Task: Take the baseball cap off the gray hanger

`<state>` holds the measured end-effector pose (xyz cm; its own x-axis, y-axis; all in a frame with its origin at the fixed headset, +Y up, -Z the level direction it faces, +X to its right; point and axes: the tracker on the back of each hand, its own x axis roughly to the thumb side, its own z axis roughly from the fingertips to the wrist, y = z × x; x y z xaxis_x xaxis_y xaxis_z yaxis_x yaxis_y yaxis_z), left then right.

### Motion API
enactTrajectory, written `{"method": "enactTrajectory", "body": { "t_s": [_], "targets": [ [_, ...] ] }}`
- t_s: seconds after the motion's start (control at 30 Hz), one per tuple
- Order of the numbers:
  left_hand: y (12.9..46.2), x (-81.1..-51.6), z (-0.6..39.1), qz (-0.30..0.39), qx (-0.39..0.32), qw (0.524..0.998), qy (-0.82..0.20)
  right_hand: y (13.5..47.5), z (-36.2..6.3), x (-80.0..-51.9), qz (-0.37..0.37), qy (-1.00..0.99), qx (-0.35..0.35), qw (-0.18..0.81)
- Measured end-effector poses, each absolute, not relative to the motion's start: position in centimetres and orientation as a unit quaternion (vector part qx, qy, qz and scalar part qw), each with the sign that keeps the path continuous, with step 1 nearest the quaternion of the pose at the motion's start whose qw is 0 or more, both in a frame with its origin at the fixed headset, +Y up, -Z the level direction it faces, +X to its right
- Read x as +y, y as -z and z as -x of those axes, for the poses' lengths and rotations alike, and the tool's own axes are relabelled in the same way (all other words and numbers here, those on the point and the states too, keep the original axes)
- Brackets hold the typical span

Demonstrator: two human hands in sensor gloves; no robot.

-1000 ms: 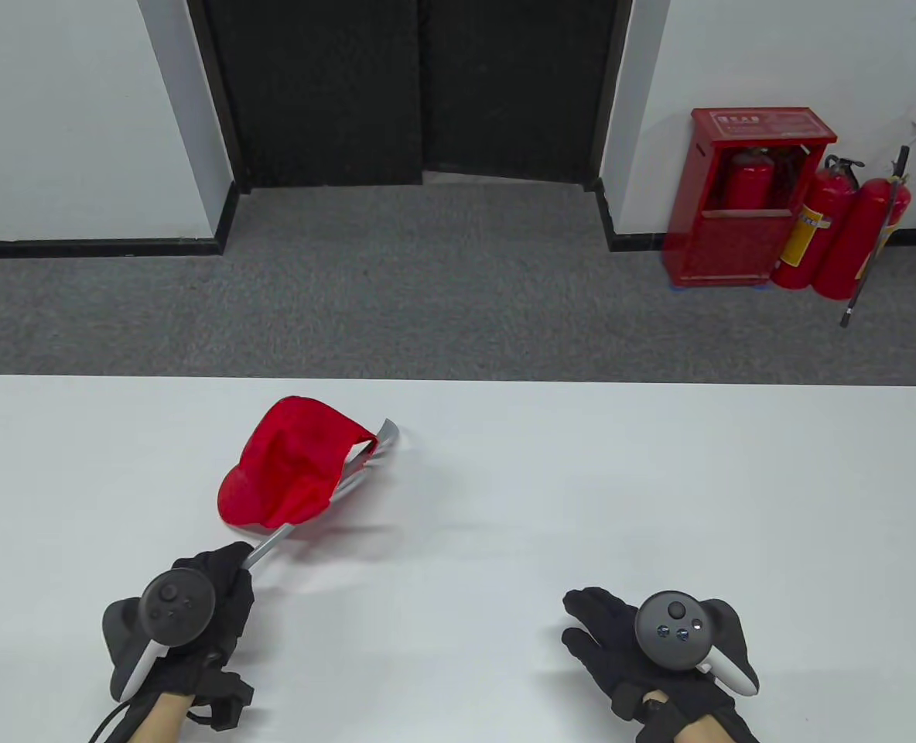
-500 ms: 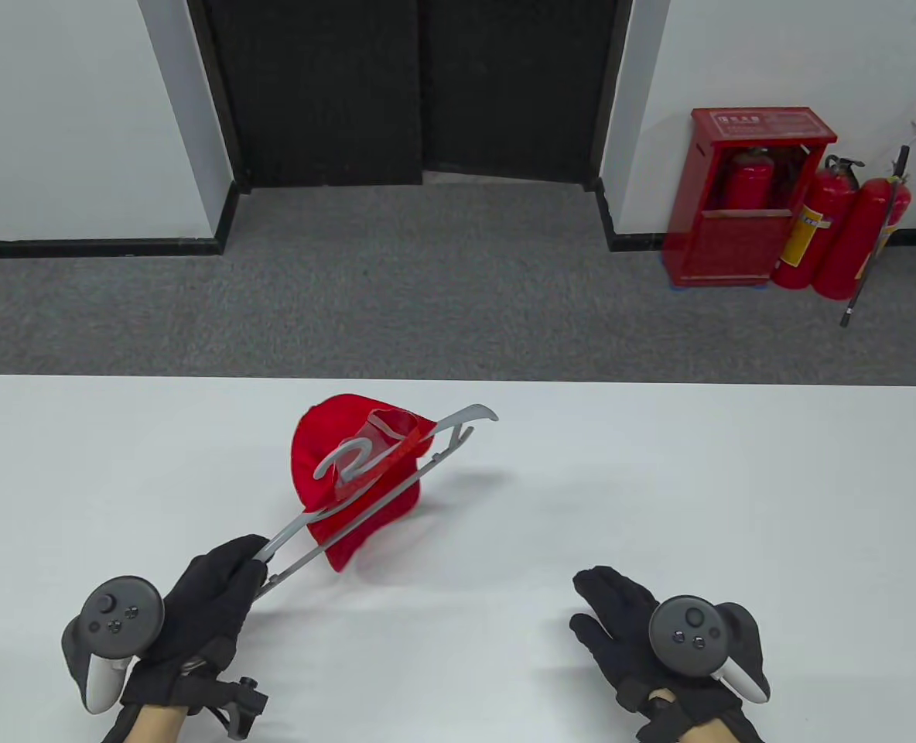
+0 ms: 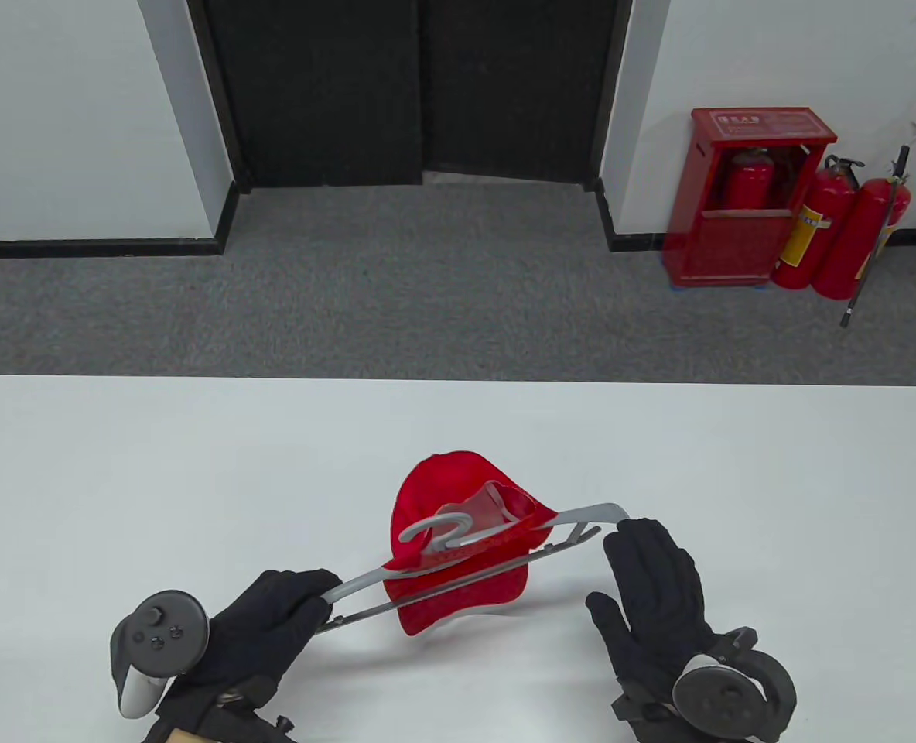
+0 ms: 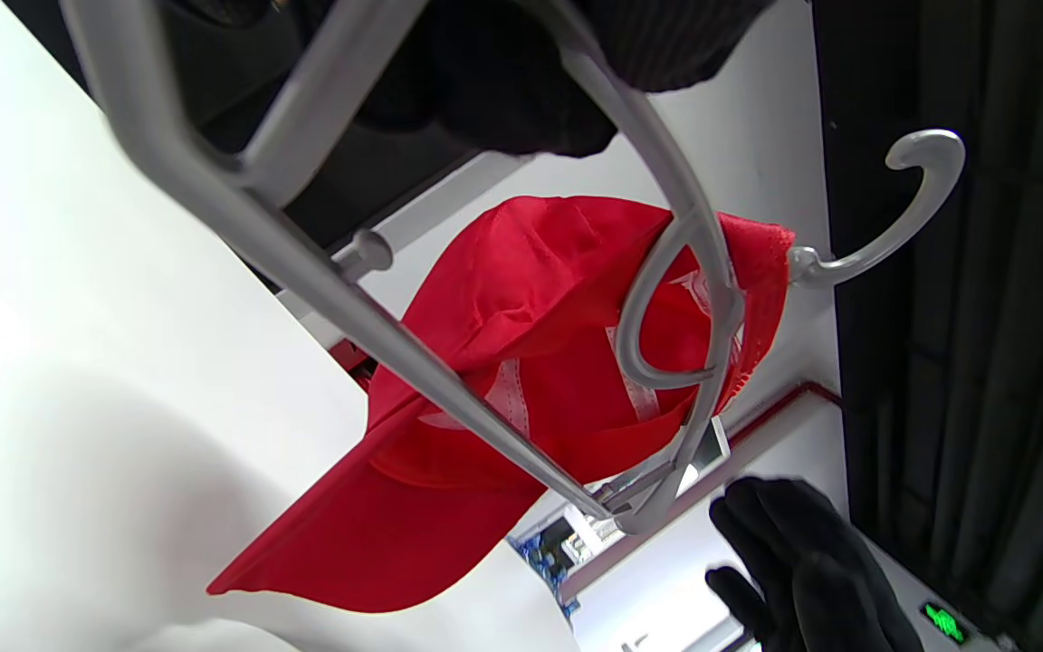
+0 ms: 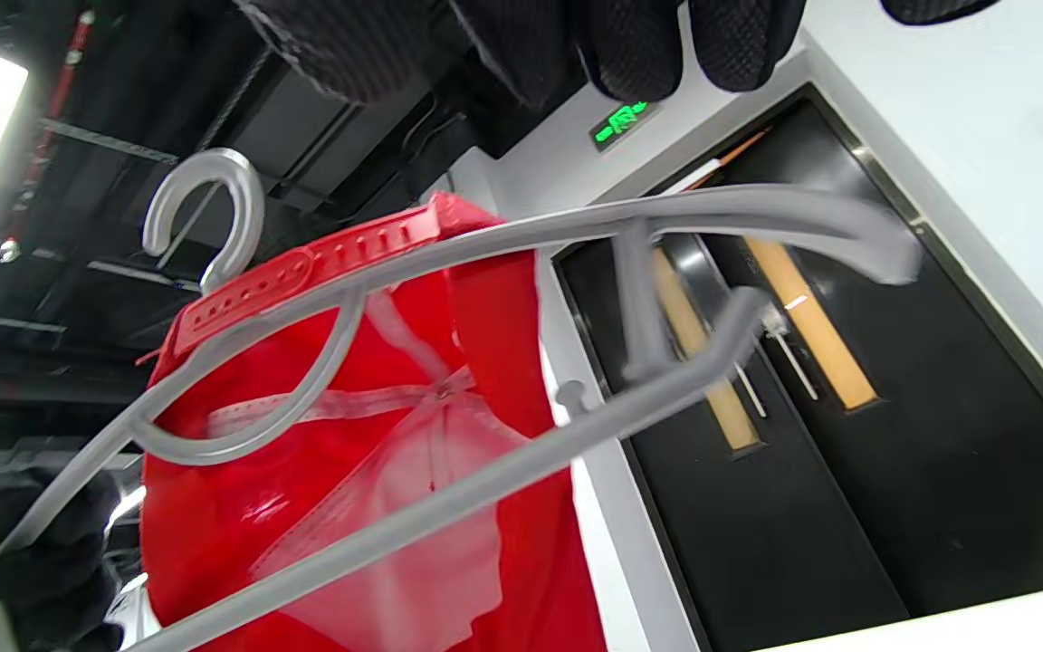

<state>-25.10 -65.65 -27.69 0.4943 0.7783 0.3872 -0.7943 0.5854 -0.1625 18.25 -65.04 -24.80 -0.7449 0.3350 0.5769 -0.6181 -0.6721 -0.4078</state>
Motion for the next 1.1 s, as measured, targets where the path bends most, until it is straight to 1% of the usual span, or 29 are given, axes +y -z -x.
{"method": "enactTrajectory", "body": {
  "t_s": [0.13,0.17,0.27,0.33,0.43,0.5,0.53,0.6,0.8,0.87,1.1],
  "targets": [
    [27.3,-65.5,24.0,-0.020,-0.239,0.877,-0.417,24.9,-17.5,-65.1,-0.240,-0.894,-0.296,0.236],
    [27.1,-65.4,23.7,-0.022,-0.245,0.879,-0.408,25.0,-17.5,-65.1,-0.236,-0.895,-0.291,0.242],
    [26.9,-65.3,23.1,-0.019,-0.259,0.875,-0.408,25.5,-17.8,-65.4,-0.216,-0.901,-0.243,0.288],
    [26.8,-65.2,23.0,-0.015,-0.264,0.872,-0.412,25.6,-17.9,-65.5,-0.228,-0.893,-0.216,0.322],
    [26.7,-65.2,22.9,-0.016,-0.269,0.874,-0.404,25.3,-17.7,-65.2,-0.229,-0.877,-0.250,0.340],
    [26.7,-65.2,22.8,-0.013,-0.270,0.872,-0.408,25.3,-17.5,-65.0,-0.236,-0.882,-0.235,0.334],
    [26.7,-65.2,22.8,-0.012,-0.271,0.873,-0.405,25.4,-17.3,-65.1,-0.239,-0.884,-0.213,0.340],
    [26.7,-65.2,22.8,-0.012,-0.271,0.873,-0.406,25.5,-17.2,-65.4,-0.245,-0.881,-0.197,0.354],
    [26.7,-65.2,22.8,-0.011,-0.273,0.875,-0.399,24.8,-17.1,-64.5,-0.264,-0.862,-0.242,0.360],
    [26.7,-65.2,22.8,-0.010,-0.274,0.869,-0.413,24.5,-17.1,-64.1,-0.271,-0.853,-0.262,0.361],
    [26.5,-64.7,22.7,-0.019,-0.281,0.859,-0.428,23.5,-17.2,-62.6,-0.276,-0.833,-0.298,0.375]
  ]
}}
